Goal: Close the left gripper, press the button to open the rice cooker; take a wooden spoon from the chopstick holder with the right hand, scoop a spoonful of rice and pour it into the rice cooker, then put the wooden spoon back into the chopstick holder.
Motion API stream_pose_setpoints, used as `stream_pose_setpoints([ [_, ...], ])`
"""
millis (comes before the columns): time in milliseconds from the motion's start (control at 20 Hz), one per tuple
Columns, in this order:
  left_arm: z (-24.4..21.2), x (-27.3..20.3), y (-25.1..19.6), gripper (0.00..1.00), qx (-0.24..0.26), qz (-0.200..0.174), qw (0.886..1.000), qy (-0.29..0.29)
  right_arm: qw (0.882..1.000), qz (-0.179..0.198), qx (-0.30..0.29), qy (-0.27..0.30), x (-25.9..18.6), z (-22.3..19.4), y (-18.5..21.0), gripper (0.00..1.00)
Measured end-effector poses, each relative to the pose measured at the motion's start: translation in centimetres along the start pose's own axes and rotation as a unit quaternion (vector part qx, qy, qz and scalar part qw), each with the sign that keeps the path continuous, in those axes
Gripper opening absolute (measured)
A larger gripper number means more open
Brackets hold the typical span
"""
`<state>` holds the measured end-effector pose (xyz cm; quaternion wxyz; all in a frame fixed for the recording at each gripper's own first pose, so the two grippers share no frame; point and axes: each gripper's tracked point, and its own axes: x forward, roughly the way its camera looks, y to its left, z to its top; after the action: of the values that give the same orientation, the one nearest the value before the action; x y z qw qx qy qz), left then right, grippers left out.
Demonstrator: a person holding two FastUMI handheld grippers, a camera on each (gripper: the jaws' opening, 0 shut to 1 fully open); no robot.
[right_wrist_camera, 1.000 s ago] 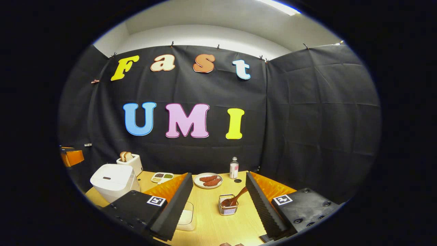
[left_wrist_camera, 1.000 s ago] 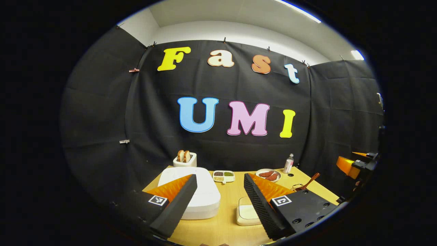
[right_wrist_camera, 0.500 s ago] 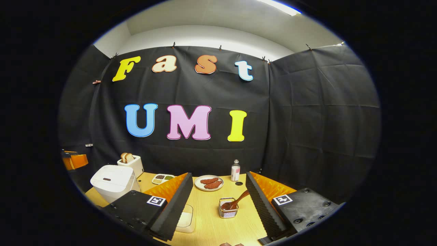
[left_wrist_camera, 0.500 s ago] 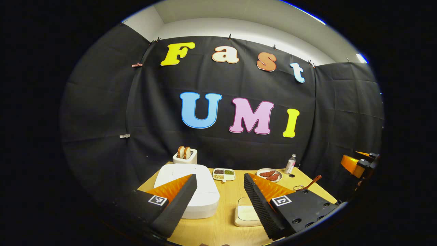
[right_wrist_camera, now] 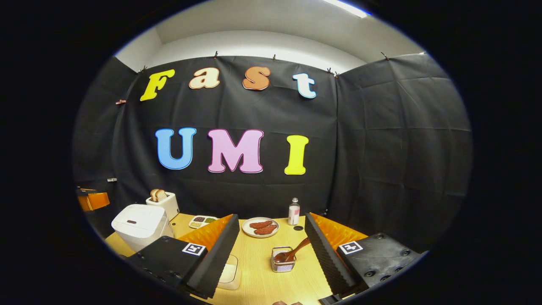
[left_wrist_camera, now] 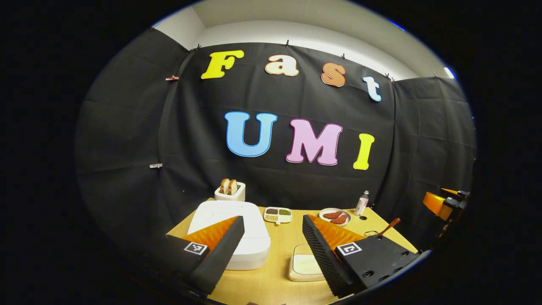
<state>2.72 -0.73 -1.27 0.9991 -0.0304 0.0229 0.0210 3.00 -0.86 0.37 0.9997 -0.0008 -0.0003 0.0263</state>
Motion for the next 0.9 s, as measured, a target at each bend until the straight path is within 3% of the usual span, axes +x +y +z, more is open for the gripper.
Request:
stream_pose_setpoints([
  [700, 2.1, 1.9, 2.6, 0.94, 0.018, 0.02, 1.0, -0.007, 1.0, -0.01, 0.011, 0.015, 0.8, -1.7, -0.7, 0.98],
  [900, 2.9, 2.8, 4.5, 0.88, 0.024, 0.032, 0.999, -0.006, 0.999, -0.018, 0.019, 0.025, 0.6, -2.6, -1.2, 0.98],
])
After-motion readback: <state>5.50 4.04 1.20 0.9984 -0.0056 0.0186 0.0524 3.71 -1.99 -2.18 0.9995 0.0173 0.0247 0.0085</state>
